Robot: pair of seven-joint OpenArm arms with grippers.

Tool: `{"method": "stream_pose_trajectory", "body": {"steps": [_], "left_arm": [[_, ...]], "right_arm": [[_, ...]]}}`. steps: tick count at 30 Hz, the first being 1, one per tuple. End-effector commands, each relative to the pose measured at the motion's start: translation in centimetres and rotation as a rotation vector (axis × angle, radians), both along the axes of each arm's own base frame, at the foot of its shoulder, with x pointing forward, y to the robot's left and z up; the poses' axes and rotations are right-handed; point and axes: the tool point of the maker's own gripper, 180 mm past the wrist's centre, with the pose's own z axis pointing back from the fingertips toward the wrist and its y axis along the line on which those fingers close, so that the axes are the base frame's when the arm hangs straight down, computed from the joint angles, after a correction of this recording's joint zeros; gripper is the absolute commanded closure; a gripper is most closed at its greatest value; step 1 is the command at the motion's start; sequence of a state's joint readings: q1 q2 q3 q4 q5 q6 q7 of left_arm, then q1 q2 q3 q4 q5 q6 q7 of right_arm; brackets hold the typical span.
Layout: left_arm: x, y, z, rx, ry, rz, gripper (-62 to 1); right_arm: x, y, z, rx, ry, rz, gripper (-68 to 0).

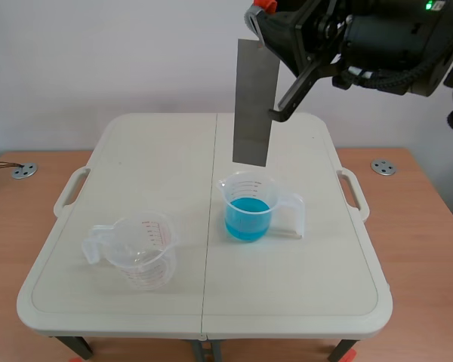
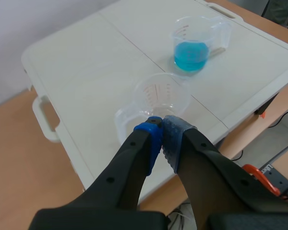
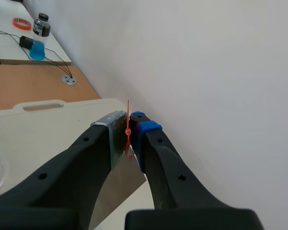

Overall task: Hold the metal plate by the orange handle, dip it into the blue solution, take it out and point at it, then put the plate back in the beaker on the left.
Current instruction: 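Lift the metal plate out of the left beaker, then move the plate over the blue solution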

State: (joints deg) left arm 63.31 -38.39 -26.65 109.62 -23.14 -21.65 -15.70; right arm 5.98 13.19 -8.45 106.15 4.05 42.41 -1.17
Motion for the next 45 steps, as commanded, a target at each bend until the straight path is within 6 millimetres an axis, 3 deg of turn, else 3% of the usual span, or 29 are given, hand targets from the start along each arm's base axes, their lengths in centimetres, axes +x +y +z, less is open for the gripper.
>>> {"method": "stream_pose_trajectory", "body": {"steps": [1, 18, 34, 45], "left_arm": [[0.8, -0.5, 0.9, -0.026, -0.028, -0.009, -1.3], [7.8, -5.2, 3.4, 0.040, -0.170, -0.168, -1.3], [13.7, -10.2, -1.3, 0.113, -0.141, -0.244, -1.3], [17.1, -11.6, -4.5, 0.185, -0.133, -0.227, -1.3]], "right_arm": [[-0.2, -0.1, 1.1, 0.011, -0.034, 0.012, -1.3], [1.5, -1.0, -0.6, 0.051, 0.016, 0.004, -1.3], [4.1, -1.0, -3.0, 0.062, 0.086, 0.011, -1.3], [4.1, -0.9, -3.2, 0.059, 0.081, 0.017, -1.3]]}}
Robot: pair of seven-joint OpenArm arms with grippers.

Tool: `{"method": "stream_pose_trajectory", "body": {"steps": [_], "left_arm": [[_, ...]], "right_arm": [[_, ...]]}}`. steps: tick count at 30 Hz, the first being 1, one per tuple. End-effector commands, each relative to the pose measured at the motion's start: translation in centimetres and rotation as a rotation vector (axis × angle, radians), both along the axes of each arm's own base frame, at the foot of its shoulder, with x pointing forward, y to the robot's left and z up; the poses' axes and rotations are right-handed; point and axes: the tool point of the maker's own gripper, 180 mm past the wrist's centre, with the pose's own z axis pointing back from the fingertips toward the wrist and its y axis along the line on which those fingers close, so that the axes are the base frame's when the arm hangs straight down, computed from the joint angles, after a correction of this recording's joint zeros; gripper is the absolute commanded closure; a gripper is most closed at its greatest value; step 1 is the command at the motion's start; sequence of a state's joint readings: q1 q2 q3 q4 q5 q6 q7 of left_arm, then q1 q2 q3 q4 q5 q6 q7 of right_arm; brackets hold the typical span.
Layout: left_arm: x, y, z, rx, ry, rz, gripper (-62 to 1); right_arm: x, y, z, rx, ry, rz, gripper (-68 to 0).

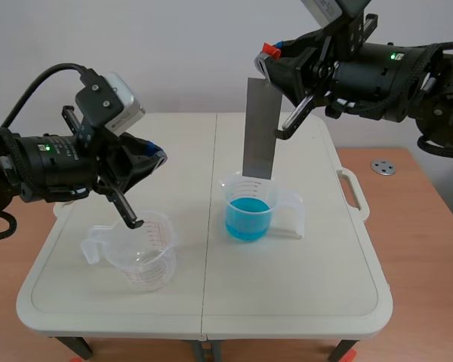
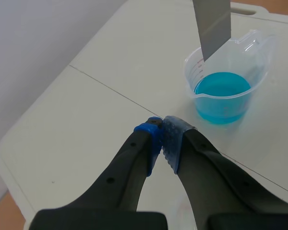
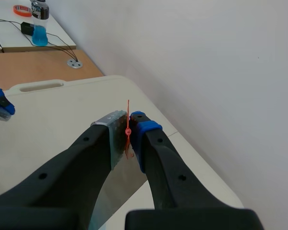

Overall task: Hold the metal plate by the orange handle, dip it into the blue solution, take it out and point at it, then put the plate back in the beaker on the left.
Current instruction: 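Move the plate over the blue solution, then point at the plate with the left hand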

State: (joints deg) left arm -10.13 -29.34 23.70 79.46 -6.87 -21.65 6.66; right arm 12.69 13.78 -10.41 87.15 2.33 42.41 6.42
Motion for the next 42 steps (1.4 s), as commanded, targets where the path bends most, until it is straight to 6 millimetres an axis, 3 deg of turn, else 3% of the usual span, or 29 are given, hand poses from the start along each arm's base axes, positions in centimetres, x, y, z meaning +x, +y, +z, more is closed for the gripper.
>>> {"method": "stream_pose_trajectory", "body": {"steps": [1, 8, 17, 23, 29, 42], "left_arm": [[0.6, -0.5, 0.9, -0.008, -0.032, -0.010, -1.3], [2.2, -1.0, -0.2, 0.035, -0.043, -0.006, -1.3], [4.8, -2.5, 0.3, 0.001, -0.079, 0.018, -1.3], [5.8, -3.6, -1.2, 0.023, -0.056, 0.024, -1.3], [5.1, -4.2, -3.1, 0.035, 0.009, -0.014, -1.3], [3.2, -5.3, -4.1, 0.048, 0.082, -0.124, -1.3]], "right_arm": [[0.2, 0.2, 1.9, 0.022, -0.050, 0.016, -1.3], [0.2, 0.2, 1.9, 0.023, -0.050, 0.016, -1.3], [0.2, 0.2, 1.9, 0.023, -0.050, 0.016, -1.3], [0.2, 0.2, 1.9, 0.023, -0.050, 0.016, -1.3], [0.2, 0.2, 1.9, 0.023, -0.050, 0.016, -1.3], [0.2, 0.2, 1.9, 0.023, -0.050, 0.016, -1.3]]}}
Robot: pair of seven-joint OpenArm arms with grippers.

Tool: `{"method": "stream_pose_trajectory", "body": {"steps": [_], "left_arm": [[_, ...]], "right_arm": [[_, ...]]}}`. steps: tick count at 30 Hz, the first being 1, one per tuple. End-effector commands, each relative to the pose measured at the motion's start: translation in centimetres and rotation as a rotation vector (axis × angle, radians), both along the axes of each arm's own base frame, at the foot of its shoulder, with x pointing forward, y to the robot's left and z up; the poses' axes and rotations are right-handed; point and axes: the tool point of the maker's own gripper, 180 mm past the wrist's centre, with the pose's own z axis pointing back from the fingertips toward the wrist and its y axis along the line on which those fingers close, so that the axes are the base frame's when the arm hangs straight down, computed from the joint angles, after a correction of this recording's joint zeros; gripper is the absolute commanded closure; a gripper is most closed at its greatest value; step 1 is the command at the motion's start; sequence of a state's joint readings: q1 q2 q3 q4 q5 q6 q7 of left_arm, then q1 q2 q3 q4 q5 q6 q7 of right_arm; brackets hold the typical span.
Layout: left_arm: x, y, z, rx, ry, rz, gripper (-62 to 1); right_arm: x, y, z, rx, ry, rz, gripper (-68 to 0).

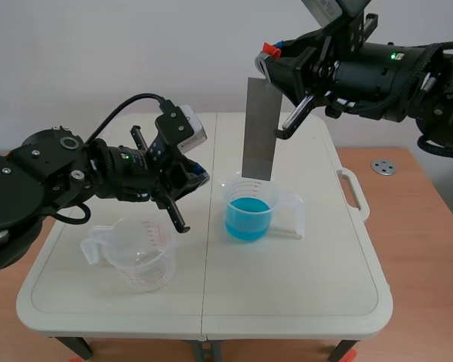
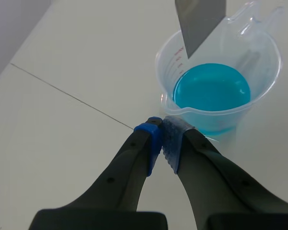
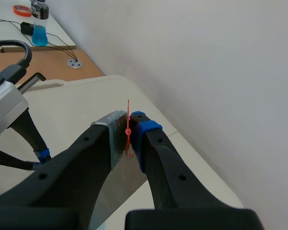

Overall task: Hold the metal plate by the orange handle, dip it into the blue solution, take it out and point at it, then put the plate back in the beaker on the left.
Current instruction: 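Point at the plate with the left hand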

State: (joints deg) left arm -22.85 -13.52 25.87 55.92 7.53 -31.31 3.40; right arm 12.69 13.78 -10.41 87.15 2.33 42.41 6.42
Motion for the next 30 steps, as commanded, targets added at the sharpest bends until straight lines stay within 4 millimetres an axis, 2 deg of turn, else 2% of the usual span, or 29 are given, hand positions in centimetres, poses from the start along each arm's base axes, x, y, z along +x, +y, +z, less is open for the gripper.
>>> {"method": "stream_pose_trajectory", "body": {"steps": [1, 19, 23, 30], "left_arm": [[0.53, -0.38, 1.44, -0.018, -0.035, -0.013, -1.3], [0.52, -0.48, 1.59, -0.027, -0.039, -0.016, -1.3], [0.52, -0.80, 2.23, -0.066, -0.053, -0.023, -1.3], [0.58, -0.33, 2.17, -0.057, -0.056, -0.021, -1.3]], "right_arm": [[0.18, 0.22, 1.90, 0.023, -0.050, 0.016, -1.3], [0.18, 0.22, 1.90, 0.023, -0.050, 0.016, -1.3], [0.18, 0.23, 1.91, 0.024, -0.050, 0.016, -1.3], [0.18, 0.23, 1.91, 0.024, -0.050, 0.016, -1.3]]}}
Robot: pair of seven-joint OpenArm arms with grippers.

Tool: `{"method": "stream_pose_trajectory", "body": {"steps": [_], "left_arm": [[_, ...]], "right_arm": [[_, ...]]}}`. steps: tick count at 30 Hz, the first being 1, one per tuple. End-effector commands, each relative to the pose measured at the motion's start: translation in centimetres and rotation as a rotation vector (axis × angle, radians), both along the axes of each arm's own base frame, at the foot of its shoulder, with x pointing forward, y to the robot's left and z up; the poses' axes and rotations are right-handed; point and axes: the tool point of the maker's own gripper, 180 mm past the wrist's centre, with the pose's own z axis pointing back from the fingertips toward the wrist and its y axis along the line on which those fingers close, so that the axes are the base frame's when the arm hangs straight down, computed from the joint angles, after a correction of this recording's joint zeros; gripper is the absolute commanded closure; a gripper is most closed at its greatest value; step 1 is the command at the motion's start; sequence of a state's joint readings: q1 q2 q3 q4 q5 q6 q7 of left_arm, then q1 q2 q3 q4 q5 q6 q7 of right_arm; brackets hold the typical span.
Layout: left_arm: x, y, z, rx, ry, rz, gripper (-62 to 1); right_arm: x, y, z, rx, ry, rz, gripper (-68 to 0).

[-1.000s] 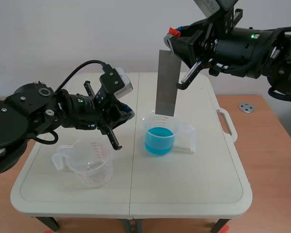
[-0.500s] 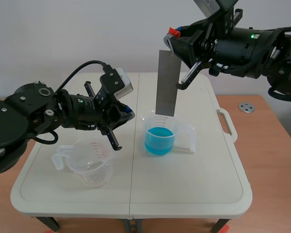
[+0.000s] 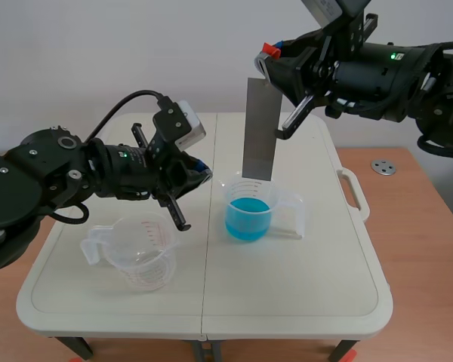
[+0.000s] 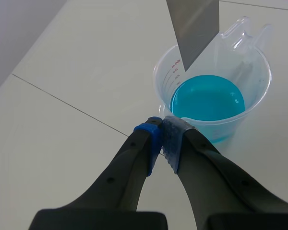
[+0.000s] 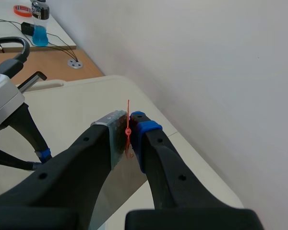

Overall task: Hold the metal plate by the orange handle, dip it into the blue solution, take it out and point at it, then put the plate back in the beaker on the left.
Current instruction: 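Point at the plate with the left hand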

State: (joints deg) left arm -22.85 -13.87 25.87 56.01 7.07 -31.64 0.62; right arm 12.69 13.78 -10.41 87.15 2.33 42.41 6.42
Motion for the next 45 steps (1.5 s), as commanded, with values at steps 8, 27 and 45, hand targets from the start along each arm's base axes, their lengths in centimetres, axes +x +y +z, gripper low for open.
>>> {"method": "stream_pose_trajectory", "body": {"steps": [8, 27, 45], "left_arm": [[1.0, 3.3, 1.8, -0.035, -0.021, 0.052, -1.3], [-7.3, 18.8, 6.6, -0.096, 0.013, 0.265, -1.3], [-15.1, 26.1, 4.6, -0.071, 0.097, 0.540, -1.3]], "right_arm": [[0.2, 0.2, 1.9, 0.024, -0.050, 0.016, -1.3], [0.2, 0.2, 1.9, 0.024, -0.050, 0.016, -1.3], [0.2, 0.2, 1.9, 0.024, -0.050, 0.016, -1.3]]}}
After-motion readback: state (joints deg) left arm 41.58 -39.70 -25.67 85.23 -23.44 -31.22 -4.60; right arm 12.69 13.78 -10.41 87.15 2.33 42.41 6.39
